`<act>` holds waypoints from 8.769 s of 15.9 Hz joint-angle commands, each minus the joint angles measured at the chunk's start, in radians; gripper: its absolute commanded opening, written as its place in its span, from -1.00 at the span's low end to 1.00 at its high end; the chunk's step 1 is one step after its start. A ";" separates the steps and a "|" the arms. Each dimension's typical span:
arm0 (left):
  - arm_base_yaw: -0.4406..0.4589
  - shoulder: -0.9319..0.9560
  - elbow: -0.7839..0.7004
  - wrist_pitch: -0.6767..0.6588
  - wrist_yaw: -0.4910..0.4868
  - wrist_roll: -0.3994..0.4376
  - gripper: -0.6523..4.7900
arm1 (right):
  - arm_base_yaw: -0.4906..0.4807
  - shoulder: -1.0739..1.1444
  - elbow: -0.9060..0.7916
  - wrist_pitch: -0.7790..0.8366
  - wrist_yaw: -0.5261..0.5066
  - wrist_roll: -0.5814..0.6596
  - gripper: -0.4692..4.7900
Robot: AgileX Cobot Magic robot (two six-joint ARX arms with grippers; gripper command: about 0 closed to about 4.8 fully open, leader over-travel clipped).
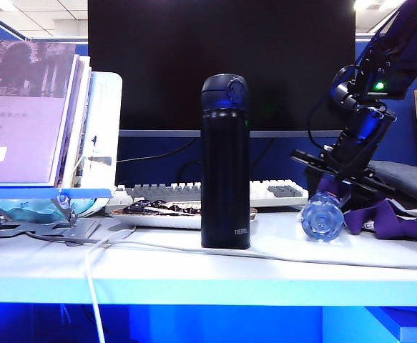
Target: Pick up the mineral water bottle and place it vertically to the right of the black thermos cup.
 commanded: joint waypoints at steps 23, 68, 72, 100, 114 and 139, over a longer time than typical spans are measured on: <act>0.001 -0.002 -0.001 -0.012 0.000 0.000 -0.77 | 0.004 -0.547 0.359 0.061 -0.193 -0.379 -0.27; 0.001 -0.002 -0.001 -0.012 0.000 0.000 -0.77 | 0.357 -0.628 -0.949 1.349 0.453 -0.540 -0.35; 0.001 -0.002 -0.001 -0.012 0.000 0.000 -0.77 | 0.375 -0.560 -0.949 1.437 0.491 -0.569 -0.35; 0.001 -0.004 -0.001 -0.012 0.000 0.000 -0.77 | 0.416 -0.284 -1.049 1.881 0.412 -0.557 -0.18; 0.001 -0.003 -0.001 -0.012 0.000 0.000 -0.77 | 0.415 -0.296 -1.122 1.889 0.426 -0.569 0.59; 0.001 -0.004 -0.001 -0.012 -0.001 0.000 -0.77 | 0.415 -1.586 -1.048 0.961 0.558 -0.709 -0.84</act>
